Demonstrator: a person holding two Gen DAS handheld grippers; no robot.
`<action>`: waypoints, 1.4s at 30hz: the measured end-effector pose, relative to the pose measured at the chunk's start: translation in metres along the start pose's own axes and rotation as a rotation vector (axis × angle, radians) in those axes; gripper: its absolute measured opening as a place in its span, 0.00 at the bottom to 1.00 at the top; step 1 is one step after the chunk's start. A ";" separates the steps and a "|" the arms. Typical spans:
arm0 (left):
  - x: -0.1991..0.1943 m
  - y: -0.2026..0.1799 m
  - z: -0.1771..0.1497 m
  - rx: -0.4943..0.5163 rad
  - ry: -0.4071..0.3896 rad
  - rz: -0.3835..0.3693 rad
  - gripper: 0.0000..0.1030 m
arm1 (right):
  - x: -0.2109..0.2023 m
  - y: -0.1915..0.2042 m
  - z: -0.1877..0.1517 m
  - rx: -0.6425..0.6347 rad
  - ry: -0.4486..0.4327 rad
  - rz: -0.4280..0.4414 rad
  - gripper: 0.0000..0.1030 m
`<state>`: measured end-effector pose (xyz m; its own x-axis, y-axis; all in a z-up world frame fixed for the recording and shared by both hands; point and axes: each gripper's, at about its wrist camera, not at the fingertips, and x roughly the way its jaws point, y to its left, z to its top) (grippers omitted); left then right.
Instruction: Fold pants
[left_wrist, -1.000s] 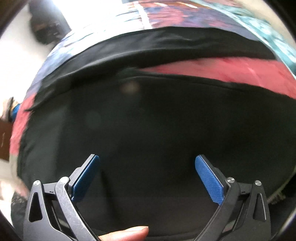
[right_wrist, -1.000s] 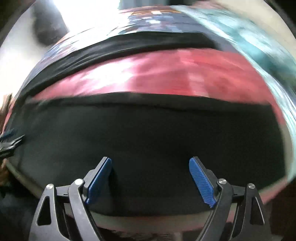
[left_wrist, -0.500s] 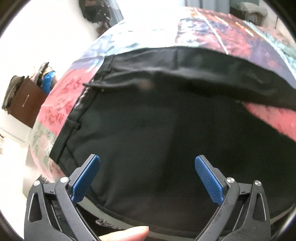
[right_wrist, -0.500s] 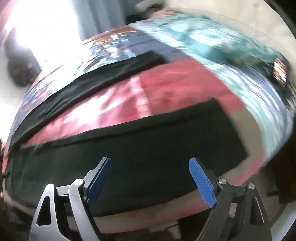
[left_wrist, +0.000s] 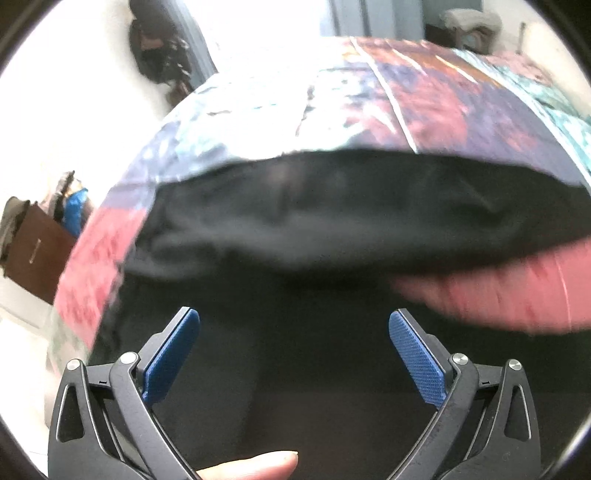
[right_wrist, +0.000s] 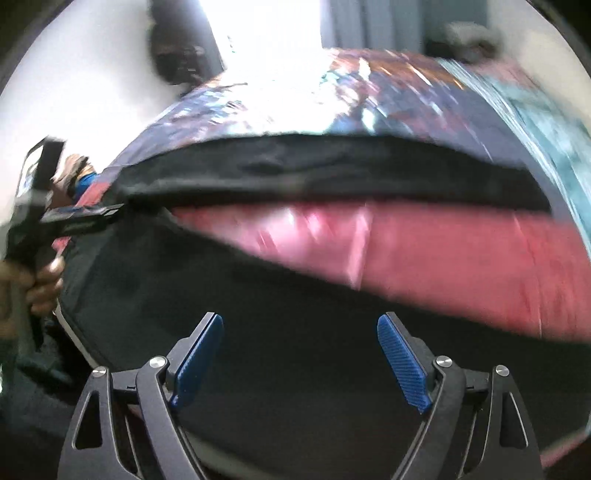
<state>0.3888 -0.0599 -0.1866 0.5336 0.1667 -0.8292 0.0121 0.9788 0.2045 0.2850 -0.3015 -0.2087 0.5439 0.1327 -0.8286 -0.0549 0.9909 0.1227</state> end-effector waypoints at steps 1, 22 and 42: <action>0.007 0.003 0.014 -0.017 0.001 0.008 1.00 | 0.006 0.005 0.018 -0.047 -0.025 -0.004 0.83; 0.130 0.021 0.033 -0.129 -0.038 0.160 1.00 | 0.181 -0.185 0.156 -0.067 0.105 -0.040 0.87; 0.133 0.019 0.031 -0.151 -0.035 0.131 0.99 | 0.125 -0.437 0.144 0.424 0.099 -0.282 0.54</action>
<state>0.4865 -0.0224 -0.2769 0.5511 0.2921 -0.7816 -0.1853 0.9562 0.2266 0.4977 -0.7207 -0.2877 0.4060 -0.1166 -0.9064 0.4375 0.8956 0.0808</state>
